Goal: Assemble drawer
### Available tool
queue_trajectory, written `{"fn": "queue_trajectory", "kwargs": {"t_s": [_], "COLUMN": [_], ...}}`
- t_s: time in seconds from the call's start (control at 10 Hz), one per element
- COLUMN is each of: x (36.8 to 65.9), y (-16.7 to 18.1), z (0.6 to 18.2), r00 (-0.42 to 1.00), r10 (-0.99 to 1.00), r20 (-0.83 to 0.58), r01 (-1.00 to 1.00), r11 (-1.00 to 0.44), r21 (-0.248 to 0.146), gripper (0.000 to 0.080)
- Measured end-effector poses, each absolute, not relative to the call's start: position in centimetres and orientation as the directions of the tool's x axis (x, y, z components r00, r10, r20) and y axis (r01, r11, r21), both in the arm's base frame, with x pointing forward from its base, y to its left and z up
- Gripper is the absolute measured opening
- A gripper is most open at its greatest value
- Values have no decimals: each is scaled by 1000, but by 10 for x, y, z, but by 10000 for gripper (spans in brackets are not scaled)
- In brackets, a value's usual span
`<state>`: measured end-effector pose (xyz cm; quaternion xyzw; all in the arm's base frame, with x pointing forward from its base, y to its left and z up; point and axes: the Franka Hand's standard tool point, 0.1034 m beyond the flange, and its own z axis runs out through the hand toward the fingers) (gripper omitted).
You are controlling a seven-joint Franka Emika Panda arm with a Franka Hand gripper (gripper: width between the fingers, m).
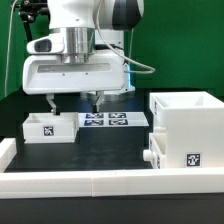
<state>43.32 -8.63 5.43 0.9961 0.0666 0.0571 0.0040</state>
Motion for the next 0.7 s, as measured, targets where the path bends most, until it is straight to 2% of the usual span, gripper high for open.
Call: {"fn": "queue_trajectory", "kwargs": {"t_s": [0.3, 0.4, 0.7], "x": [433, 429, 402], "y": [-85, -85, -99], "z": [54, 52, 29], "r00": [992, 979, 994], "r10": [-42, -180, -91], "r20": [116, 94, 63], "r01": [-40, -178, -91], "r11": [-999, -983, -996], "r21": [-13, -36, -13], "gripper": [649, 649, 649]}}
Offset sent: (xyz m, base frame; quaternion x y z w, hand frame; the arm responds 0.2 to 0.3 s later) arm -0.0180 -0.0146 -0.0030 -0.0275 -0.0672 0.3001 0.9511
